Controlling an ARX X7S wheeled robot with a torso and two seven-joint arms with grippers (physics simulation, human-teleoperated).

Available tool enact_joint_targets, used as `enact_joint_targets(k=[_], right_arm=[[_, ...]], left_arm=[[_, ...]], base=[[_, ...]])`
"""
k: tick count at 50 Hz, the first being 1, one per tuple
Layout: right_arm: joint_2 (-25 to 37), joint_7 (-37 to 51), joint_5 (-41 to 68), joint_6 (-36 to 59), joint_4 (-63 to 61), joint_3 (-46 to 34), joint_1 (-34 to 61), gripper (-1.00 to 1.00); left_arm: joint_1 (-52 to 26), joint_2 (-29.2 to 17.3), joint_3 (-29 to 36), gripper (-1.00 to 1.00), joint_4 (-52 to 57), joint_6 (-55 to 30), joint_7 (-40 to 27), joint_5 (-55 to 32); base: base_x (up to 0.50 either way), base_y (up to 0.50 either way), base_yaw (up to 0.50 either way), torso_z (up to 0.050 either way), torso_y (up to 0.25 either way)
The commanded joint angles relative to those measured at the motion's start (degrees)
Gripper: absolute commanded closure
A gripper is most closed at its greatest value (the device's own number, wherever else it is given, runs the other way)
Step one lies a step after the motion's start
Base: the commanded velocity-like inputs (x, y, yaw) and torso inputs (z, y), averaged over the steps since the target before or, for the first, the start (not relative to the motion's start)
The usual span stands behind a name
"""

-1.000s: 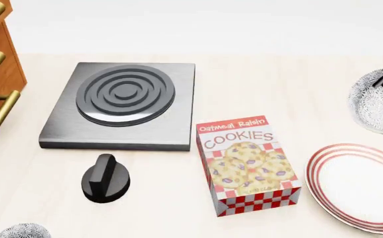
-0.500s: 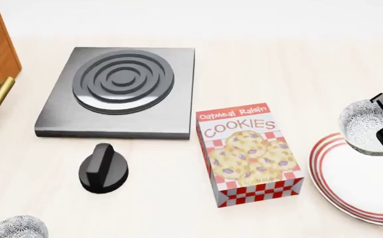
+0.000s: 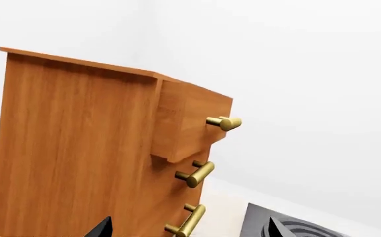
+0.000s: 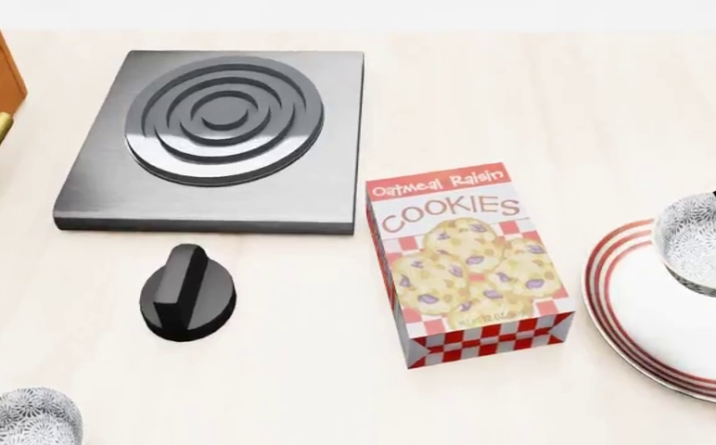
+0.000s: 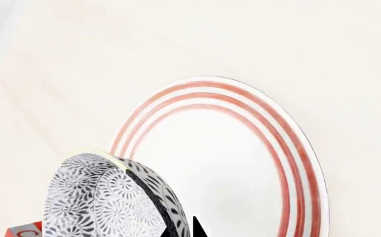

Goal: Pick the akita bowl from table center and place it on the plate.

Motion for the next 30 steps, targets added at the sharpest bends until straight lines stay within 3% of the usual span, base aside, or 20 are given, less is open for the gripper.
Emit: enact_joint_targets(k=[1,7,10,17,20,28,30], right_arm=[[-1.0,-3.2,-3.4,-2.1,1.7,5.7,0.6,1.0],[-0.9,-3.6,-6.1,-2.2,1.7,8.7,0.5,1.0],[-0.9,-3.9,-7.4,-2.2,1.7,9.5,0.8,1.0],[-1.0,-4.5,-9.8,-2.1,1.7,11.5,1.0,1.0],[-1.1,-4.7,-10.6,-2.0,1.7,12.1,1.1,1.0],[-1.1,-5.5,-12.2,-1.9,1.6,13.6,1.3,1.0],[-1.2,-5.5,-12.6,-2.0,1.6,13.9,1.3,1.0]], left_arm=[[0.2,1.1,-1.0,-1.0,-0.5,0.1,1.0,1.0],[0.7,0.8,-0.4,-1.0,0.0,2.1,0.8,4.0],[0.4,1.1,-1.1,-1.0,0.3,0.1,0.8,0.2],[1.2,0.6,0.2,-1.0,0.2,3.1,0.7,5.5],[0.9,1.2,-0.7,-1.0,0.2,1.6,1.2,0.8],[0.8,0.4,1.0,-1.0,-0.4,1.9,-0.5,7.0],[0.5,0.9,0.2,-1.0,-0.3,1.3,-0.3,4.2]], base=[[0.0,0.0,0.0,0.0,0.0],[0.0,0.0,0.0,0.0,-0.083],[0.0,0.0,0.0,0.001,-0.14],[0.0,0.0,0.0,0.0,-0.086],[0.0,0.0,0.0,0.0,-0.143],[0.0,0.0,0.0,0.0,-0.033],[0.0,0.0,0.0,0.0,-0.199]])
